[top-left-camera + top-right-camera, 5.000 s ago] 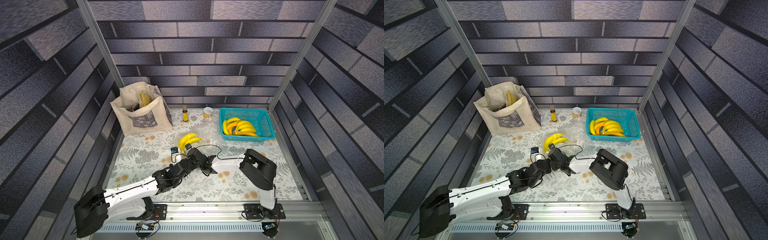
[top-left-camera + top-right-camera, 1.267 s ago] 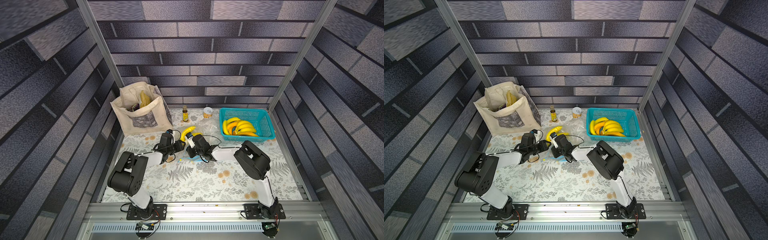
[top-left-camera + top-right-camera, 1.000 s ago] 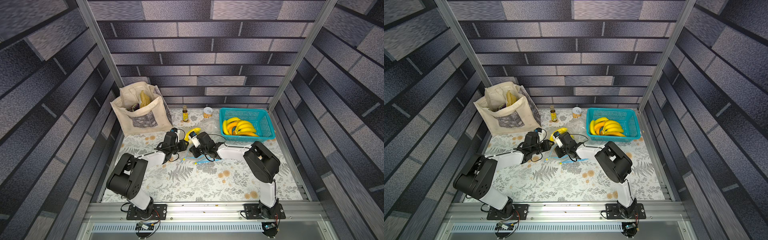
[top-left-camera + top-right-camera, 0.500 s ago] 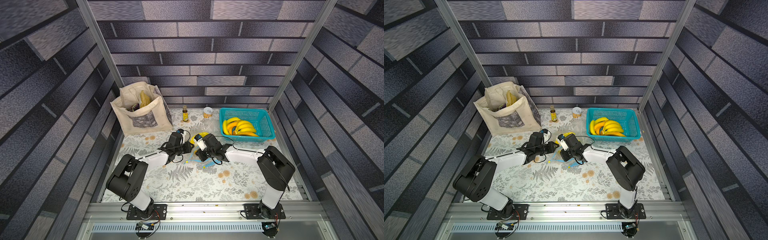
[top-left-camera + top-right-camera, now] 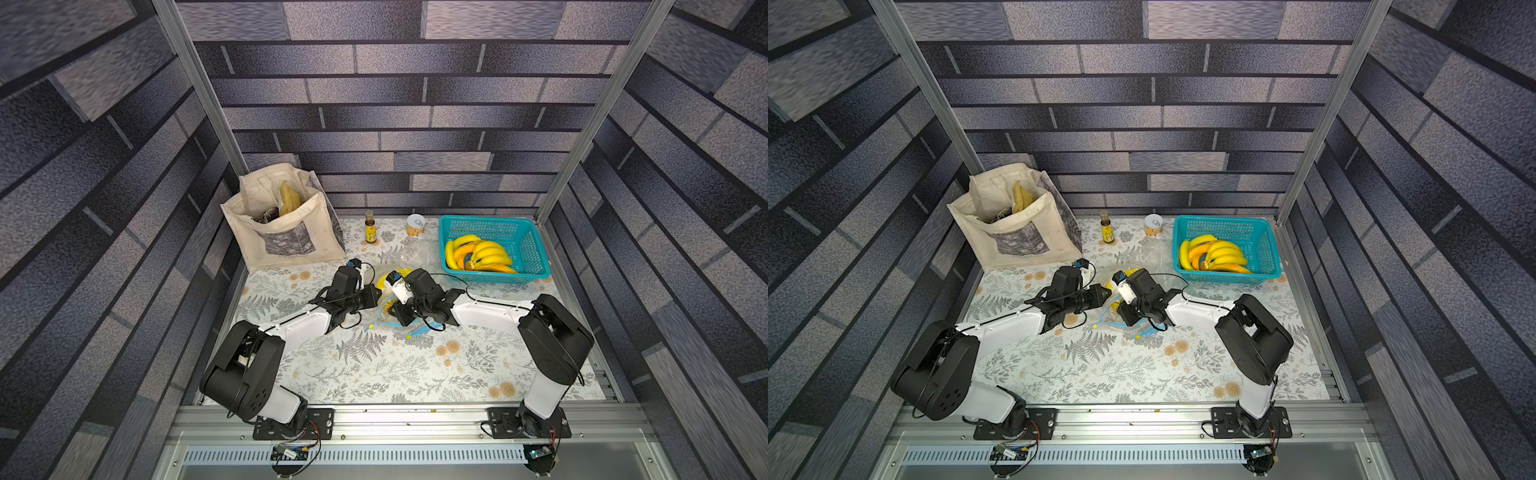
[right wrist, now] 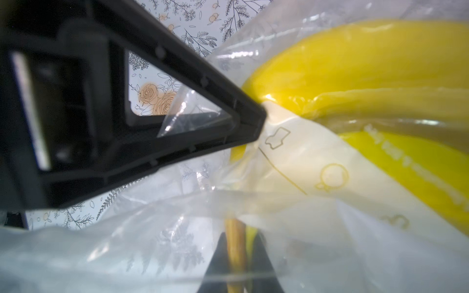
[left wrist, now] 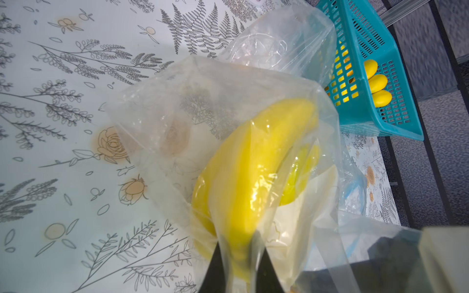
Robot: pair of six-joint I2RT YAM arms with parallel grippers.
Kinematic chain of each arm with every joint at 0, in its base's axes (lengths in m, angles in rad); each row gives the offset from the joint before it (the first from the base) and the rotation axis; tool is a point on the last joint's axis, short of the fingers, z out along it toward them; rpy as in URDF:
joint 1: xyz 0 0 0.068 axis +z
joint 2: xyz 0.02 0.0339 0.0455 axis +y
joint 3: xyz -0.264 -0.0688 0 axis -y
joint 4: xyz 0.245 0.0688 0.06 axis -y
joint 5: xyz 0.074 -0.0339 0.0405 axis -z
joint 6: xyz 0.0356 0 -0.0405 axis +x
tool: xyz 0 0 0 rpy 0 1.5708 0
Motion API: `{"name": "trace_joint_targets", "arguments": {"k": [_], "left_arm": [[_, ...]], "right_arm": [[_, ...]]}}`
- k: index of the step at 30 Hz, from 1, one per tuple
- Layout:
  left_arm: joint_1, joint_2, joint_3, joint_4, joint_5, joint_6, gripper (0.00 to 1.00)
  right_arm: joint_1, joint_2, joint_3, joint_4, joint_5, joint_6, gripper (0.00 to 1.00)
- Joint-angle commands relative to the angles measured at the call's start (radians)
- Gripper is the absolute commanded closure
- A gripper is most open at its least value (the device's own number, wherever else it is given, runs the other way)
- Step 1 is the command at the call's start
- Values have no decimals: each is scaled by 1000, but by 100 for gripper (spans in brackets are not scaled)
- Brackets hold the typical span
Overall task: Open the zip-top bag and take out the banana
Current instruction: Pick up the banana from the zipper food storage bag.
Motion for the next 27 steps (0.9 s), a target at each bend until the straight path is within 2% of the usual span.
{"name": "trace_joint_targets", "arguments": {"k": [1,6,9,13,20,27], "left_arm": [[80,53,-16,4,-288,12,93],[107,37,-14,-38,-363,22,98],[127,39,11,-108,-423,42,100],[158,44,19,-122,-406,15,100],[101,-9,-16,-82,-451,42,100],[37,-220,-130,-64,-540,77,96]], "right_arm": [[30,-46,-61,-243,-208,-26,87],[36,-89,-99,-281,-220,-50,87],[37,-126,-122,-272,-219,-49,83],[69,-137,-118,-281,-212,-45,83],[83,-127,-117,-226,-142,-9,85],[92,-12,-78,-152,-195,47,86]]}}
